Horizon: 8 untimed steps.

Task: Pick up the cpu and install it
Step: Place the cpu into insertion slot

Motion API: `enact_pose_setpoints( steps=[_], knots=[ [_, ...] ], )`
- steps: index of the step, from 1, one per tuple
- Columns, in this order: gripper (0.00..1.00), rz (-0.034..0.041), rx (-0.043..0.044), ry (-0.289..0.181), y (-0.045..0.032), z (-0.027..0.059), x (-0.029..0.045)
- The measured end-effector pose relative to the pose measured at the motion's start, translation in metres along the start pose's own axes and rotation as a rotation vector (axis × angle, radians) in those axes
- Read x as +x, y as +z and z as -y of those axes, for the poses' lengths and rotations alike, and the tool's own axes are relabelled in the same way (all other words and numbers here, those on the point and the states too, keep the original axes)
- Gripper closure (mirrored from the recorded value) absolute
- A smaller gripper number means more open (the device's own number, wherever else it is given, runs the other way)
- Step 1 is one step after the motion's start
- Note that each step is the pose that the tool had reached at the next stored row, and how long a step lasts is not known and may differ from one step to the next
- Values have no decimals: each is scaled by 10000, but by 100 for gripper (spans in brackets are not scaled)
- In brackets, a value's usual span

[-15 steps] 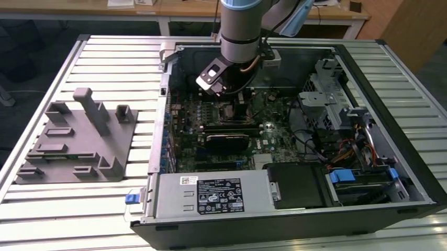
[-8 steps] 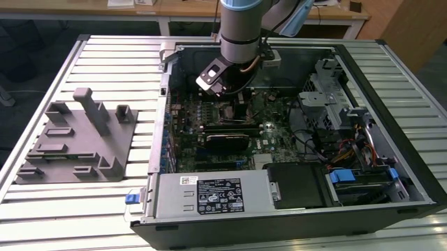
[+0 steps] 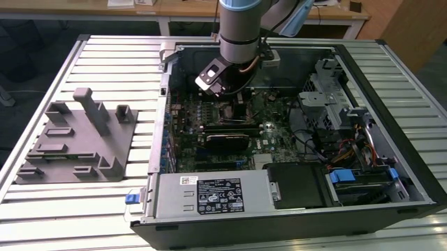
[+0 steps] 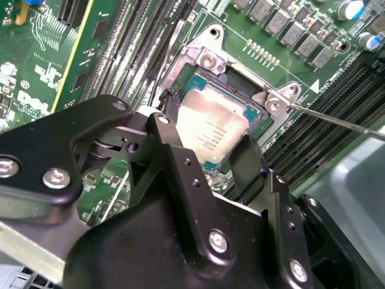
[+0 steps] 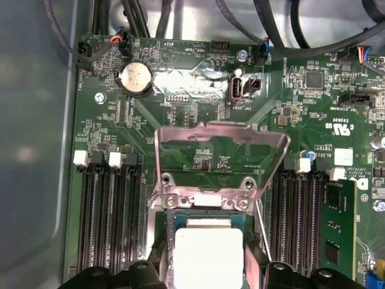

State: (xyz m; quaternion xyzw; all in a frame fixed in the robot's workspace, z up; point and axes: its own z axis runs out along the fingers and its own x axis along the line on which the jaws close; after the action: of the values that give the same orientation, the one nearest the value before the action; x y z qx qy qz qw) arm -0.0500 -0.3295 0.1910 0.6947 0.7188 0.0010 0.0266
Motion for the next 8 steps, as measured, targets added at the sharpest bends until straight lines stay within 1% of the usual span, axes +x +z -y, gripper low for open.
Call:
enact_pose_setpoints(
  steps=[3, 8],
  knots=[
    [39, -70, -2, 19, -2, 22, 0],
    [39, -83, -2, 44, -20, 23, 0]
  ],
)
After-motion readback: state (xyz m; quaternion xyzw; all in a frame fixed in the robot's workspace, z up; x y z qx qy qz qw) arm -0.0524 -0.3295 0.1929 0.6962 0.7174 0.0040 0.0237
